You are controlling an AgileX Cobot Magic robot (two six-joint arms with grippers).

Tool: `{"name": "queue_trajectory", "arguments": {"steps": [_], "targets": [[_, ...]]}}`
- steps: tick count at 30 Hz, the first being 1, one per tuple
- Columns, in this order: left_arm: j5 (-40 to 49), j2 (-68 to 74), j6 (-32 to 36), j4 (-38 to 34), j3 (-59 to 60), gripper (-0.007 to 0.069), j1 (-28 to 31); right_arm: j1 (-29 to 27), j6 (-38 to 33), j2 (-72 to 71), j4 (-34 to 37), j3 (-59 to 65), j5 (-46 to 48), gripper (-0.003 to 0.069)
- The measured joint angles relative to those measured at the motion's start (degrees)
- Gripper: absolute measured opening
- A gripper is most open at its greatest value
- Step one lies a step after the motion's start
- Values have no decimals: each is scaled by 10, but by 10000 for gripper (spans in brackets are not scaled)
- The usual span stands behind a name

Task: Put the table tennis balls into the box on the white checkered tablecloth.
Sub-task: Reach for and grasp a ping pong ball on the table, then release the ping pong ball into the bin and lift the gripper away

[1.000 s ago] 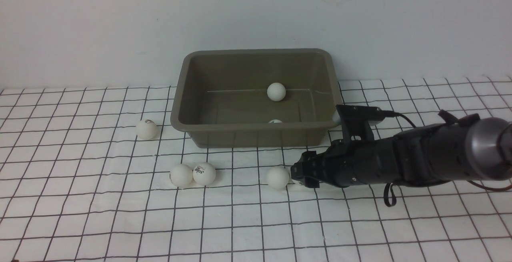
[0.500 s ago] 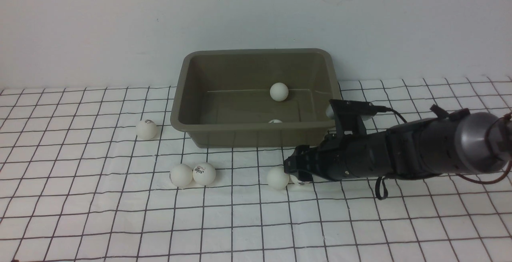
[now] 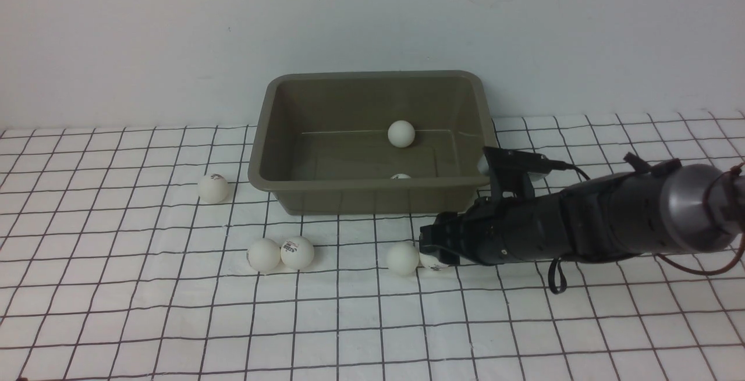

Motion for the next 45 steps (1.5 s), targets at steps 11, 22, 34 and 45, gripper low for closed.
{"name": "queue_trajectory", "arguments": {"steps": [11,22,34,45], "targets": [[0,0,0,0,0,279,0,0,8,-48,-47,21,-17,328],[0,0,0,0,0,279,0,0,29,-183,-107,81,-47,328],[0,0,0,0,0,279,0,-62,19,-69,-131,-137,10,328],[0,0,0,0,0,279,0,-78,1,-18,-170,-179,28,531]]}}
